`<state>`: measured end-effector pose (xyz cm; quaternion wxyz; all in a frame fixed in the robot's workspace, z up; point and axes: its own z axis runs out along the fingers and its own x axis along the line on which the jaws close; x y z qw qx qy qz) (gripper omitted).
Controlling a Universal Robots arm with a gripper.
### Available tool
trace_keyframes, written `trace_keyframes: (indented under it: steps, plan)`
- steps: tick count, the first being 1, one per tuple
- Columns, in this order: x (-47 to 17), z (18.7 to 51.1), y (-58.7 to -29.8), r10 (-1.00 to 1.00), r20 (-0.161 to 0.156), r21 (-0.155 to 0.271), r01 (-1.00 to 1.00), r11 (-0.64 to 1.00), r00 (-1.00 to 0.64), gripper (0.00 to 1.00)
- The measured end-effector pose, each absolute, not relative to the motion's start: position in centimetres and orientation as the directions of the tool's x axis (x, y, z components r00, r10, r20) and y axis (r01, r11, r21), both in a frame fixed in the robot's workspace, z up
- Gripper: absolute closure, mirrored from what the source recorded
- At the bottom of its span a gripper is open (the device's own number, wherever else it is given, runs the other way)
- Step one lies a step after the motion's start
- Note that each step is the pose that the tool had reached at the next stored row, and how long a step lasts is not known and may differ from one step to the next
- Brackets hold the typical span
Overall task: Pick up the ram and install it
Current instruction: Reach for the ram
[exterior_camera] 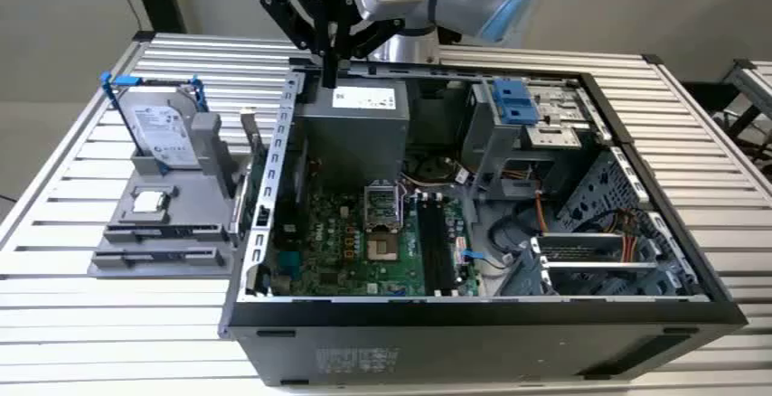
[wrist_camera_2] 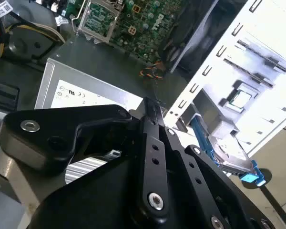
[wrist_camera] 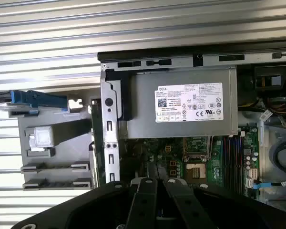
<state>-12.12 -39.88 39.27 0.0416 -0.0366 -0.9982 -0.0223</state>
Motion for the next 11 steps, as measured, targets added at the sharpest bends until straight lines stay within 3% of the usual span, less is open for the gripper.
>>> trace_keyframes:
  steps: [11]
  plan:
    - [-12.12,39.26,-39.88,0.071,0.084,0.042,0.075,0.996,-0.994,1.0]
